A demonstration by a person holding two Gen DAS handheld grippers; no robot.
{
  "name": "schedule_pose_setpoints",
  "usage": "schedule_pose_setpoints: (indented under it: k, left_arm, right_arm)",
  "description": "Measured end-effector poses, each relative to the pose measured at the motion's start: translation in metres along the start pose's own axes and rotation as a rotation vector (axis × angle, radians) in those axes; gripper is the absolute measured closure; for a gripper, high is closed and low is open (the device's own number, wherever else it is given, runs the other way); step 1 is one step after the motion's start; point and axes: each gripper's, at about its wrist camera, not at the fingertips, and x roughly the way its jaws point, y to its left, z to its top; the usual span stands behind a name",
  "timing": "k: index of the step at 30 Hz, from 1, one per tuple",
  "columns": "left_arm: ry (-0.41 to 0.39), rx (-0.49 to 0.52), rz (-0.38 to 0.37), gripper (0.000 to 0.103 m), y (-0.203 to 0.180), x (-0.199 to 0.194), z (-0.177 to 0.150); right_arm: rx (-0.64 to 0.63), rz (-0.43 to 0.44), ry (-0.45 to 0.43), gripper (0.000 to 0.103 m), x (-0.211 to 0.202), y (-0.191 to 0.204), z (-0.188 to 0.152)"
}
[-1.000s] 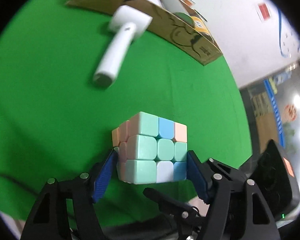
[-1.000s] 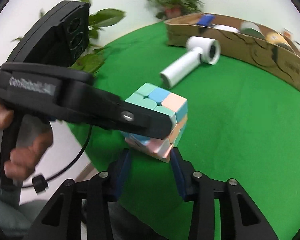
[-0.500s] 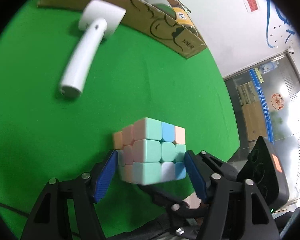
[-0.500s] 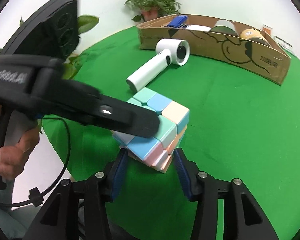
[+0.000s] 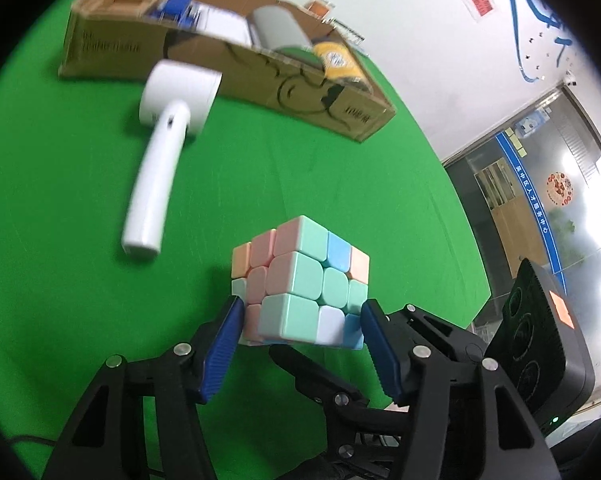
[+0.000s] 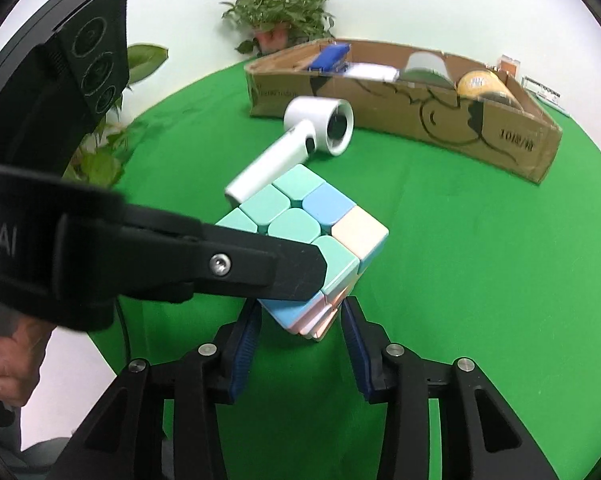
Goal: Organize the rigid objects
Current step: 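Lift the cube and carry it over the large box, then lower the cube into the box beside the game box and release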
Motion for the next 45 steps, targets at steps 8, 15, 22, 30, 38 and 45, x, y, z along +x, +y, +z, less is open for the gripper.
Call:
schedule_pose_setpoints:
  k: [8,15,22,30,38,45]
  left_arm:
    - [-0.116,0.049,-0.011,0.044,-0.012,-0.047,0.029]
    - [-0.222,0.101,-0.033,0.044,-0.024,-0.086,0.080]
    - [-0.258,0.109,-0.039,0.046,-0.010,-0.101,0.146]
    - [-0.260,0.111,0.019,0.046,0.009,-0.093,0.223]
    - [-0.176,0.078,0.052,0.046,0.037,-0.045,0.298]
    - [-0.059,0.042,0.063,0.053,0.066,0.012,0.341]
  right_arm:
    - [-0.040,-0.039,-0.070,0.064,-0.030,0.015,0.051]
    - [-0.114,-0.063,-0.133,0.064,-0.056,0.021,0.124]
    - [-0.149,-0.066,-0.152,0.064,-0.043,0.020,0.194]
    - [-0.164,-0.022,-0.120,0.064,0.006,-0.006,0.285]
    - [-0.186,0.051,-0.003,0.064,0.089,-0.070,0.363]
    - [-0.159,0.129,0.128,0.064,0.166,-0.126,0.385]
